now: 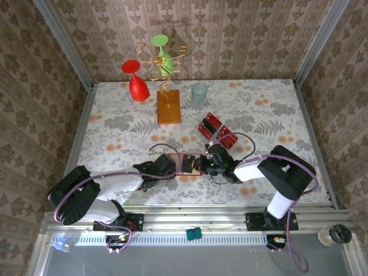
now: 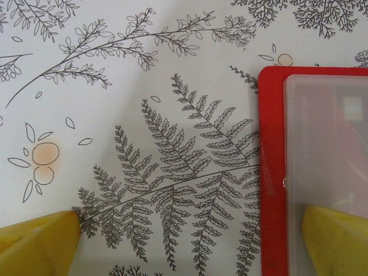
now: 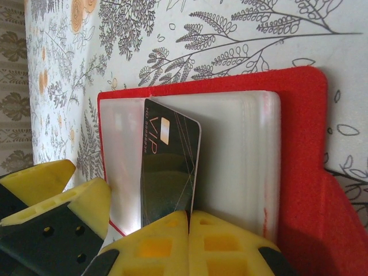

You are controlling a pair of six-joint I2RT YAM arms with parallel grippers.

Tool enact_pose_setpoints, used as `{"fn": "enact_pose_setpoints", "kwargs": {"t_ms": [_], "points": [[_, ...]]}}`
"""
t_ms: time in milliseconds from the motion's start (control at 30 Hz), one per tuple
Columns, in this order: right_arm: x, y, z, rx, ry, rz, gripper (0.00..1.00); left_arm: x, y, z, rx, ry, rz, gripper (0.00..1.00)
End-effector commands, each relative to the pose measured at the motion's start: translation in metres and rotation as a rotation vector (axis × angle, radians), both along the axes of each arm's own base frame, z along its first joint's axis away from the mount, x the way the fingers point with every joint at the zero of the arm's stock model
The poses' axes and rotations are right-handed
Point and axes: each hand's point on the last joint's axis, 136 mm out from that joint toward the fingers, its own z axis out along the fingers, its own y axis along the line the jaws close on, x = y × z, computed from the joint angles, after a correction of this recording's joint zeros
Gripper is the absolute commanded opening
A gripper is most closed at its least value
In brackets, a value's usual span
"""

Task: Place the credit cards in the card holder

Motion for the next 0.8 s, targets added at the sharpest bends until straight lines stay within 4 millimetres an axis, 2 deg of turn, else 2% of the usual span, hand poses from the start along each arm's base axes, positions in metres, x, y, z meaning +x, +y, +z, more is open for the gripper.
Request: {"fn": "enact_pose_setpoints", "kwargs": {"t_ms": [0,767], "points": [[-0.0103,-0.0056,-0.0161,-0.068,0.067,0.009,0.00,-0.0048,0.0088,-0.0040,0.044,0.014,0.006,1.00],[-0.0141,-0.0011,-0.0219,-0.114,0.143,0.074,0.00,-0.0049,0.0080,-0.0038,0.040,0.013,0.006,1.00]]}}
